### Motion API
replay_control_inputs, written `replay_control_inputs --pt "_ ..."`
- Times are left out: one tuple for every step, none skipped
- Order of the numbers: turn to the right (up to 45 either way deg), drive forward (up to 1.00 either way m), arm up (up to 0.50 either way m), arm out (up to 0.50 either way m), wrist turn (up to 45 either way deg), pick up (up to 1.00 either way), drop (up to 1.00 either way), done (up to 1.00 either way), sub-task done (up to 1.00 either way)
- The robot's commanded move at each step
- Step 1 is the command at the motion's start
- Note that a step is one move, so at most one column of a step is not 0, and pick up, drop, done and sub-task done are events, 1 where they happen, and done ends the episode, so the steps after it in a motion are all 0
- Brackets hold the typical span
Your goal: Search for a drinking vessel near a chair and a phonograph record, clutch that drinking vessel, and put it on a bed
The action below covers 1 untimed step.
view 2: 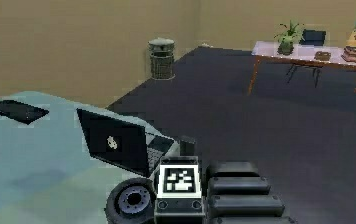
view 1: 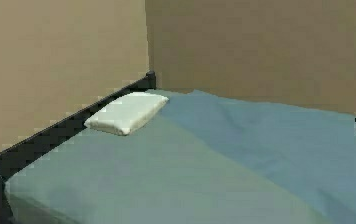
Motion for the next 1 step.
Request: replay_control_inputs --pt "42.0 0.0 0.0 0.0 0.0 0.0 0.0 0.0 0.0"
